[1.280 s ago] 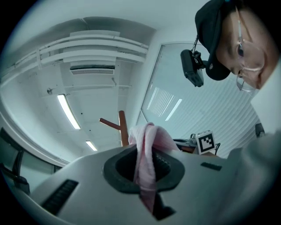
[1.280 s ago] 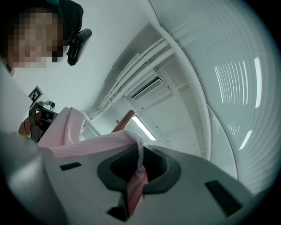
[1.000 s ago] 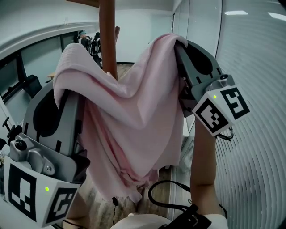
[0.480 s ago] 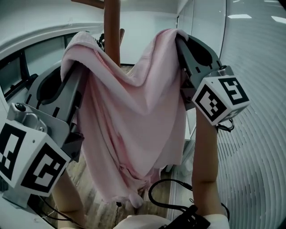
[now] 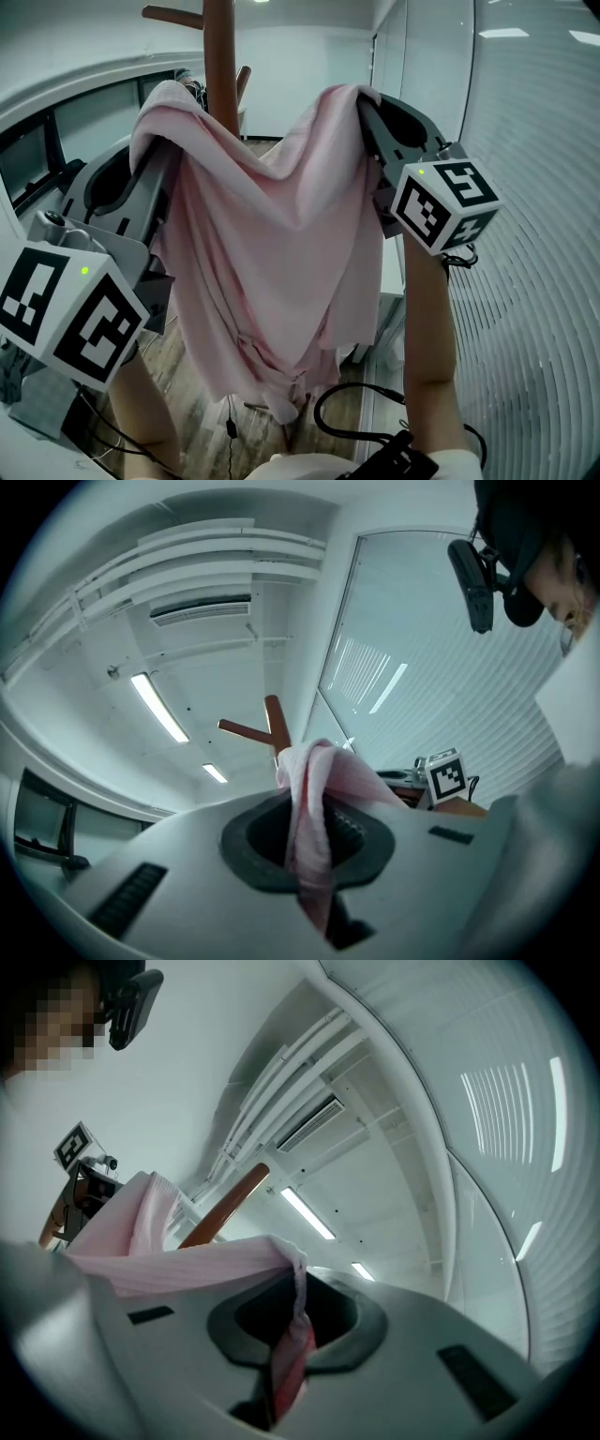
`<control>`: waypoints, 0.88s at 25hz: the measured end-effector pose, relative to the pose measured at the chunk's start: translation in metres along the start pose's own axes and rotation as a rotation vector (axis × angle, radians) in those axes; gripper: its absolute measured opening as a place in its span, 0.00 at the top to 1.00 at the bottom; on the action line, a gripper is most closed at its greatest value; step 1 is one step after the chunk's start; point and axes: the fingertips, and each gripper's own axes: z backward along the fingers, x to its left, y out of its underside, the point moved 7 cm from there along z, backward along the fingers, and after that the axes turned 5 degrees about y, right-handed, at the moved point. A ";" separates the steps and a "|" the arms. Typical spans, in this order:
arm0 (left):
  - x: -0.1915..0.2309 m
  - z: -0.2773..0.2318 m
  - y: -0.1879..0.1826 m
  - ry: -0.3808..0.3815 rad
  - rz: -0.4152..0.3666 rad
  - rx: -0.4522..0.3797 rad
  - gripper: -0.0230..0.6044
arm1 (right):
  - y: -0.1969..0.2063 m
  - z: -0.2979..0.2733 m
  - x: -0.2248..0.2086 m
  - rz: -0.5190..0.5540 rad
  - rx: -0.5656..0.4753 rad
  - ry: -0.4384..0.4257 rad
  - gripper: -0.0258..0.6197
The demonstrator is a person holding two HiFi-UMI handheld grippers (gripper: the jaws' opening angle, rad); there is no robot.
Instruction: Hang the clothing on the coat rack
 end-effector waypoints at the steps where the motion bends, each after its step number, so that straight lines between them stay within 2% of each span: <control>1: 0.001 -0.001 0.002 -0.004 0.003 0.006 0.92 | 0.004 -0.001 -0.001 -0.004 0.010 0.000 0.91; 22: 0.015 0.001 0.043 -0.040 0.050 0.097 0.92 | 0.074 0.000 0.011 -0.056 0.175 -0.020 0.90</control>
